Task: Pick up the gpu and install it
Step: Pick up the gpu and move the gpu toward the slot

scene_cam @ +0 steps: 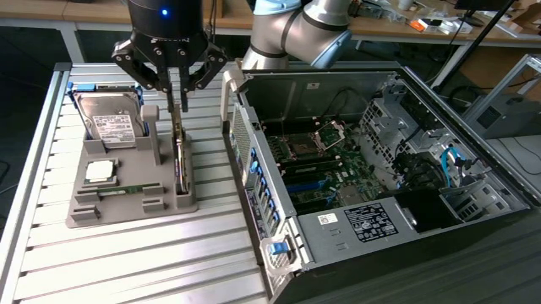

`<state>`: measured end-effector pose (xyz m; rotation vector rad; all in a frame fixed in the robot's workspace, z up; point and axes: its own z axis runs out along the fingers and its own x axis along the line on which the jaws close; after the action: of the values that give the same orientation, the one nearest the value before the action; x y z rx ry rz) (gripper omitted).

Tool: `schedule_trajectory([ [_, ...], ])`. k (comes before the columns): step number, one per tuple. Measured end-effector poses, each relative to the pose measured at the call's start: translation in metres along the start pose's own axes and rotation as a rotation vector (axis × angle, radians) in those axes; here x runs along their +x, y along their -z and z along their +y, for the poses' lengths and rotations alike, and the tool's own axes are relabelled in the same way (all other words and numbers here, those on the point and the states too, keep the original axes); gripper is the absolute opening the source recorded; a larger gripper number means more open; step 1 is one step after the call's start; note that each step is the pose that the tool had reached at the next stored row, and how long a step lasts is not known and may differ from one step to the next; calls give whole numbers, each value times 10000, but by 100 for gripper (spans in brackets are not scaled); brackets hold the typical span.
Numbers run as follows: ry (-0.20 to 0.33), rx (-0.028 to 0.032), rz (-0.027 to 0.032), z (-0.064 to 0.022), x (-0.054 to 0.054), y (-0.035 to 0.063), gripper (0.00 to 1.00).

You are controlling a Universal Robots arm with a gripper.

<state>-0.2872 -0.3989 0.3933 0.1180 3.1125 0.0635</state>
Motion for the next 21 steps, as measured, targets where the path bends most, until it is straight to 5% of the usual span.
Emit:
schedule_trajectory([
  [4,0,0,0,0,0,0,48],
  [21,0,0,0,-3,8,-56,48],
])
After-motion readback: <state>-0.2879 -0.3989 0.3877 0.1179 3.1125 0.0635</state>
